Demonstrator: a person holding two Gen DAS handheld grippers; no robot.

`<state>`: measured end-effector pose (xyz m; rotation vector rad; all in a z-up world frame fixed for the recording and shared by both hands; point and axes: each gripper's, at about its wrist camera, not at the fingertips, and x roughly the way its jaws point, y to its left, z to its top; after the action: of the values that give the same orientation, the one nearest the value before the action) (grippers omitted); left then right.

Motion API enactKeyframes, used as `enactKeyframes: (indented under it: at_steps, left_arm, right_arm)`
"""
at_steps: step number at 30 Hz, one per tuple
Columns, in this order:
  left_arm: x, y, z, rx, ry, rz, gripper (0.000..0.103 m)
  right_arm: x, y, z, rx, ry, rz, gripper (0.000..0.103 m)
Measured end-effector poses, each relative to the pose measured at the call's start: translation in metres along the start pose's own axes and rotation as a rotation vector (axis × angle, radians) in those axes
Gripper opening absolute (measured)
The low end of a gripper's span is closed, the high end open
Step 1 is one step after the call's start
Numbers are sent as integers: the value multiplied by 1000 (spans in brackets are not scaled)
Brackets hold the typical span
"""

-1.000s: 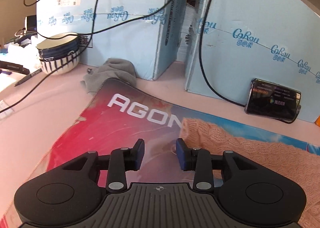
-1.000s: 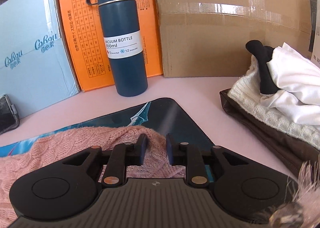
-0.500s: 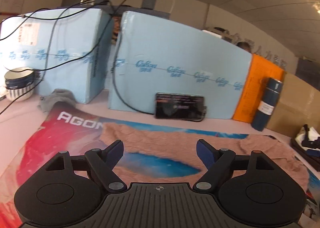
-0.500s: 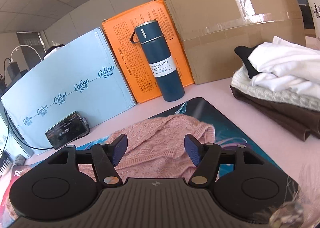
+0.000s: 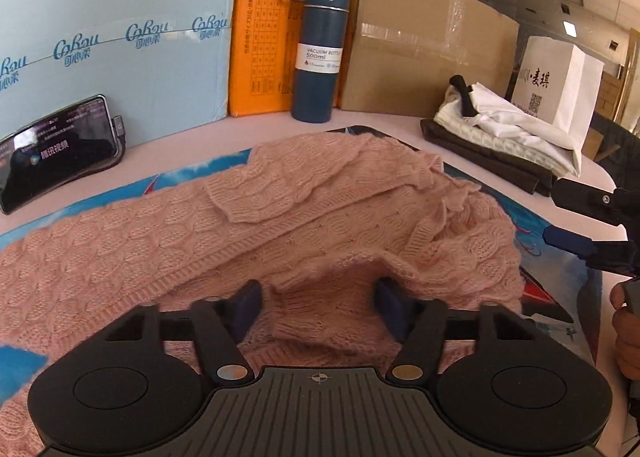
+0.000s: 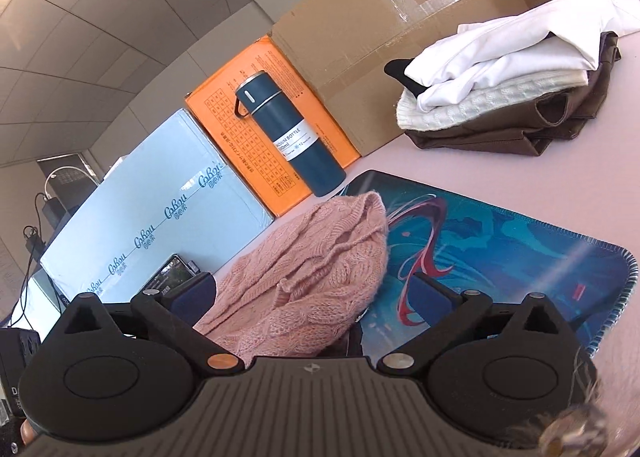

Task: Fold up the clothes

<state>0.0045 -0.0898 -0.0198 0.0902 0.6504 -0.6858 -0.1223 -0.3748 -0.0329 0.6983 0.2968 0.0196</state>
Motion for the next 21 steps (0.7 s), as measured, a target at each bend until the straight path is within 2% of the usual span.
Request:
enactKeyframes:
  at_steps: [2, 7, 9, 10, 13, 16, 18, 20, 21]
  left_arm:
    - [-9, -8, 2, 16, -47, -19, 12]
    - [-40, -18, 27, -17, -230, -4, 12]
    - [-40, -14, 38, -33, -256, 21, 12]
    - [-36, -11, 42, -34, -251, 40, 13]
    - [-9, 0, 44, -16, -160, 97, 16]
    - [9, 11, 36, -51, -78, 143, 18]
    - [16, 13, 30, -54, -33, 192, 25]
    - [15, 13, 26, -43, -9, 274, 52]
    - [11, 13, 24, -43, -8, 304, 57]
  right_arm:
    - [0, -3, -1, 13, 1, 19, 103]
    - [-1, -11, -3, 47, 4, 67, 103]
    - [0, -11, -2, 51, 10, 78, 103]
    - [2, -9, 1, 60, 29, 98, 103]
    - [9, 0, 9, 91, 90, 159, 103]
    - [26, 15, 16, 158, 164, 265, 103]
    - [42, 26, 15, 171, 212, 289, 103]
    - [56, 36, 11, 151, 240, 285, 103]
    - [62, 40, 9, 142, 250, 279, 103]
